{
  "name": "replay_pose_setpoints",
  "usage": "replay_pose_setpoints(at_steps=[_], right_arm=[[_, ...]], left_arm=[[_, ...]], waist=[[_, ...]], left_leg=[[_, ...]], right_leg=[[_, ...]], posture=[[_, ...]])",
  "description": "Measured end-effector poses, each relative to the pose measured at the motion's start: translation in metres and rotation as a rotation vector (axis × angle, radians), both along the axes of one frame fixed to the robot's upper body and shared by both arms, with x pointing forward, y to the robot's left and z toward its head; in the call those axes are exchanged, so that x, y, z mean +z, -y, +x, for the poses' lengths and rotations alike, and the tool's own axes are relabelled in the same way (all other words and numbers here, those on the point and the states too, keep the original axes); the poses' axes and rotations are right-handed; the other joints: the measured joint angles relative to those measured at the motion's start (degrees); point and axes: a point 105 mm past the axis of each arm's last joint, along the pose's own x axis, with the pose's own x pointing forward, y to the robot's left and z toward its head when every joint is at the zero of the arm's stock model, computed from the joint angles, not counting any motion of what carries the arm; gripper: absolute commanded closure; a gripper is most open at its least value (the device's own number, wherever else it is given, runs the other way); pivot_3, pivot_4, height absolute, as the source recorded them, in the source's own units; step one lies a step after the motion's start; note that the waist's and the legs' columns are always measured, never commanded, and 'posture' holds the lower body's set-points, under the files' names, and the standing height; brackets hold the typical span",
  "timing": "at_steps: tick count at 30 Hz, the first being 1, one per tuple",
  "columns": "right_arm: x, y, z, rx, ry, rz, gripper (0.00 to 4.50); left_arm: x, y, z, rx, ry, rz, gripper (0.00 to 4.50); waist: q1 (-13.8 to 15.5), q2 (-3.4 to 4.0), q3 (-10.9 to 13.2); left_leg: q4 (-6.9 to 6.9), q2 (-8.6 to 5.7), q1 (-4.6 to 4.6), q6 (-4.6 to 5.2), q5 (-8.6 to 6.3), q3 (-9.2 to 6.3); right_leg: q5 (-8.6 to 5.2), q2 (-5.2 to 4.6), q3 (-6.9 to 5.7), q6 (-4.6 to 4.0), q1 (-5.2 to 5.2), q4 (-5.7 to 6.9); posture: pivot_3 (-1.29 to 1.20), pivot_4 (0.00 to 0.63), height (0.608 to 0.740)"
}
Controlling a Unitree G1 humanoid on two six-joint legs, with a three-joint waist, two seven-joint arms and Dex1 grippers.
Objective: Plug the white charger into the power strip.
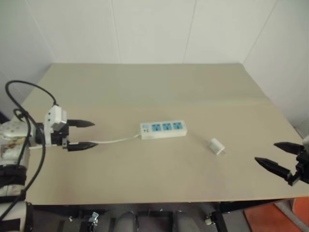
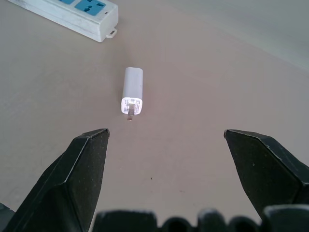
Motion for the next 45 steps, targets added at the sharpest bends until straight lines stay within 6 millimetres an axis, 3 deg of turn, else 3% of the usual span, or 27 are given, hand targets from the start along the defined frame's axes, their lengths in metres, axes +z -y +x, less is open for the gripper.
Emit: replay_pose_setpoints(at_steps=[9,12,18,21,27,29,33,43,45], right_arm=[[-0.004,0.000,-0.002,-0.004,-0.016,-0.001,0.00],[-0.002,-0.004,0.003,-0.001,0.003,0.023,0.00],[0.015,-0.031,0.018,0.080,0.079,0.060,0.00],[0.022,-0.064,0.026,0.195,0.118,0.074,0.00],[0.030,-0.110,0.033,0.312,0.164,0.102,0.00],[0.029,-0.115,0.032,0.319,0.159,0.105,0.00],[0.017,-0.112,0.031,0.279,0.116,0.099,0.00],[0.009,-0.111,0.034,0.228,0.096,0.091,0.00],[0.009,-0.113,0.035,0.231,0.095,0.091,0.00]], left_arm=[[-0.012,-0.001,0.001,-0.007,-0.023,0.030,0.01],[-0.014,0.012,0.014,-0.020,-0.011,-0.047,0.01],[-0.035,0.058,0.045,-0.073,-0.038,-0.099,0.01],[-0.047,0.088,0.058,-0.109,-0.058,-0.109,0.01],[-0.072,0.105,0.072,-0.026,-0.075,-0.044,0.01],[-0.075,0.108,0.072,-0.029,-0.069,-0.017,0.01],[-0.075,0.108,0.074,-0.032,-0.071,0.025,0.94],[-0.076,0.108,0.071,-0.040,-0.126,-0.014,4.29],[-0.077,0.109,0.070,-0.046,-0.143,-0.042,4.45]], waist=[[-0.01,0.00,0.00],[0.23,0.00,0.00],[0.46,-0.02,0.00],[0.16,-0.04,0.01],[-0.05,-0.05,0.02],[0.17,-0.06,0.02],[0.66,-0.05,0.01],[0.25,-0.04,0.01],[0.14,-0.04,0.01]], left_leg=[[-0.01,0.01,-0.02,0.02,-0.01,0.00],[0.05,-0.03,-0.01,0.02,-0.01,-0.04],[0.11,-0.08,-0.18,0.04,-0.02,-0.07],[0.15,-0.11,-0.44,0.05,-0.02,-0.13],[0.19,-0.14,-0.96,0.10,-0.04,-0.36],[0.20,-0.15,-1.00,0.10,-0.04,-0.35],[0.22,-0.18,-0.94,0.10,-0.04,-0.32],[0.27,-0.17,-0.83,0.10,-0.04,-0.30],[0.28,-0.18,-0.83,0.10,-0.03,-0.29]], right_leg=[[0.01,0.00,-0.01,0.00,0.01,-0.07],[0.04,-0.01,-0.04,0.04,0.07,-0.08],[0.09,0.01,-0.07,0.09,0.04,-0.20],[0.11,-0.01,-0.10,0.10,-0.17,-0.21],[0.12,-0.01,-0.06,0.08,-0.78,-0.08],[0.13,-0.01,-0.10,0.08,-0.77,-0.11],[0.13,-0.04,-0.09,0.08,-0.69,-0.10],[0.12,-0.02,-0.08,0.09,-0.70,0.17],[0.12,-0.02,-0.08,0.09,-0.70,0.18]], posture=[[0.00,0.150,0.740],[0.00,0.150,0.740],[0.00,0.150,0.740],[0.00,0.150,0.740],[0.00,0.150,0.740],[0.00,0.150,0.740],[0.00,0.150,0.740],[0.00,0.150,0.740],[0.00,0.150,0.740]])
